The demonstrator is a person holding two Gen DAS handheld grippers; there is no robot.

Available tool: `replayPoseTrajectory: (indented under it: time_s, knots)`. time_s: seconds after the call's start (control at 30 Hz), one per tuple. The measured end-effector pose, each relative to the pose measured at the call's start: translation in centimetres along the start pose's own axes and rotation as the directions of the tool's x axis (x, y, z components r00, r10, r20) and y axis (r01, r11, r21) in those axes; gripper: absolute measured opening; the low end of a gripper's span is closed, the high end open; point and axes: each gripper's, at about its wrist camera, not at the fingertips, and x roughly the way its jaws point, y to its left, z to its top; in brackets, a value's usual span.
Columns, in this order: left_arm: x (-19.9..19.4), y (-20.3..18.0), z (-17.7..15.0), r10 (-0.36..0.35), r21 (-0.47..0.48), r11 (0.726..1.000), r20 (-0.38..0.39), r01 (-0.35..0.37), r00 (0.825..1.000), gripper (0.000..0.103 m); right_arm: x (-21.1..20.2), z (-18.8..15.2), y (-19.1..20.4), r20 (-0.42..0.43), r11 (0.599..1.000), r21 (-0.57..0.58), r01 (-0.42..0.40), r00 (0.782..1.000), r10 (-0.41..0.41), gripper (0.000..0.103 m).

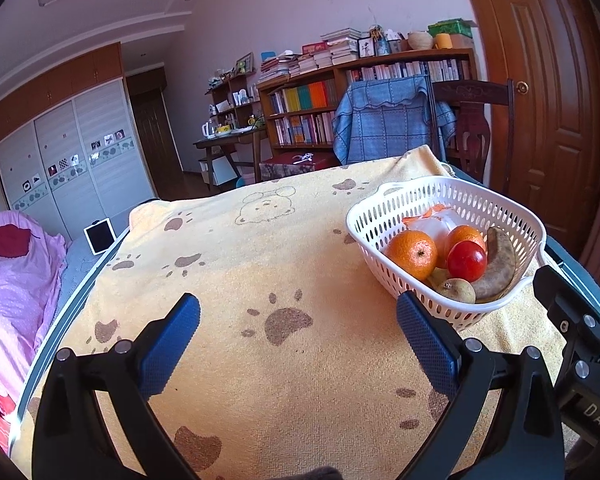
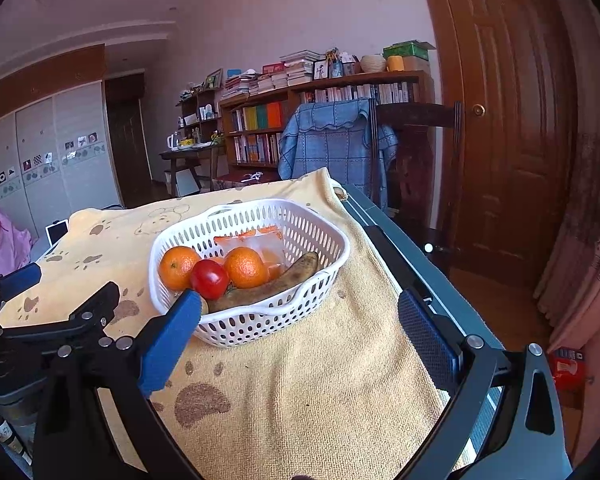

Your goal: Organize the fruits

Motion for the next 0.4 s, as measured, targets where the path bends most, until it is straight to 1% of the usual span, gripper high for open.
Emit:
replayPoseTrajectory:
  time_s: [0.1, 0.2, 0.3, 0.4]
  knots:
    - [0.1, 0.1, -0.1, -0.003, 0.003, 1.0, -0.013, 0.003, 1.0, 0.098, 0.2, -0.1, 0.0, -0.004, 1.0, -0.003, -0.003, 1.0, 0.003, 0.1]
    - [0.2, 0.6, -0.5, -0.019, -0.007, 1.0, -0.051, 0.019, 0.998, 0.098, 0.3, -0.1, 0.1, -0.006, 1.0, -0.009, -0.011, 1.0, 0.011, 0.1]
    - [0.4, 1.6, -1.2, -0.026, -0.026, 0.999, -0.104, 0.024, 0.994, 0.098, 0.2, -0.2, 0.2, -0.007, 1.0, -0.013, -0.022, 1.0, 0.022, 0.1]
    - [0.6, 3.1, -2.3, -0.024, -0.048, 0.999, -0.168, 0.016, 0.986, 0.098, 0.4, -0.1, 0.3, -0.017, 0.999, -0.019, -0.044, 0.999, 0.043, 0.1]
